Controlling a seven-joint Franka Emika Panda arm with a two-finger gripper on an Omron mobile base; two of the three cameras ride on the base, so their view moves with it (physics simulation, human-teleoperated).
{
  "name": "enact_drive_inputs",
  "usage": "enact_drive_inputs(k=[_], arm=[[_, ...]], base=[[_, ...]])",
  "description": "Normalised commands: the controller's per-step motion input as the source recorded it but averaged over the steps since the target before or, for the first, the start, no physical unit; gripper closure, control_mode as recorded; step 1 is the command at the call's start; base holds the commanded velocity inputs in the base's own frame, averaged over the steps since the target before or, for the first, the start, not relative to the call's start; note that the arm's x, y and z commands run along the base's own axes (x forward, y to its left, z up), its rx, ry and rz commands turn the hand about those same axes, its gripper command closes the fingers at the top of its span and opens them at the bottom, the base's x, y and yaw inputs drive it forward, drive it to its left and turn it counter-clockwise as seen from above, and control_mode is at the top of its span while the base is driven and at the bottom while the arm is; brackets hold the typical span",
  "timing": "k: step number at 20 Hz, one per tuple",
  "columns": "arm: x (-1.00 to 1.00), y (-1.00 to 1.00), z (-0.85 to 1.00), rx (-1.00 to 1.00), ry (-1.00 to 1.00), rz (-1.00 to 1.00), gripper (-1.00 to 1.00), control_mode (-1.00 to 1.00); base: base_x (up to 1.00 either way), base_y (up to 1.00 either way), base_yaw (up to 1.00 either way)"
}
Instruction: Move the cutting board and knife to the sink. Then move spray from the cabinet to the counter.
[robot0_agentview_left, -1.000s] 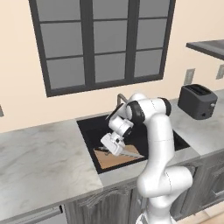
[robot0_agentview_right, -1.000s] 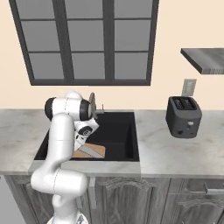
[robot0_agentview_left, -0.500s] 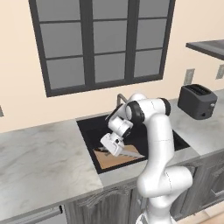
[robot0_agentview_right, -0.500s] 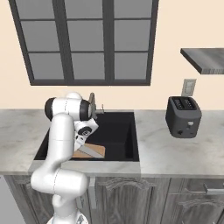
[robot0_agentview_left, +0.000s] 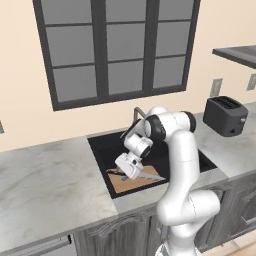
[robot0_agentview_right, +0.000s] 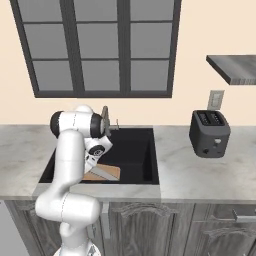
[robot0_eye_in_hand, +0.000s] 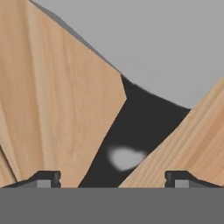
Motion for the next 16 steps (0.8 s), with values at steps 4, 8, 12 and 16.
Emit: enact_drive_inputs(k=[4, 8, 12, 16], arm=[[-0.04, 0.0, 0.33, 0.0, 0.0, -0.04, -1.0, -1.0], [0.0, 0.0, 0.42, -0.01, 0.0, -0.04, -1.0, -1.0], [0.0, 0.0, 0.19, -0.1, 0.0, -0.05, -1.0, -1.0], [0.0, 0.0, 0.3, -0.13, 0.0, -0.04, -1.0, -1.0]], base=[[0.0, 0.0, 0.0], [0.0, 0.0, 0.0], [0.0, 0.0, 0.0], [0.0, 0.0, 0.0]])
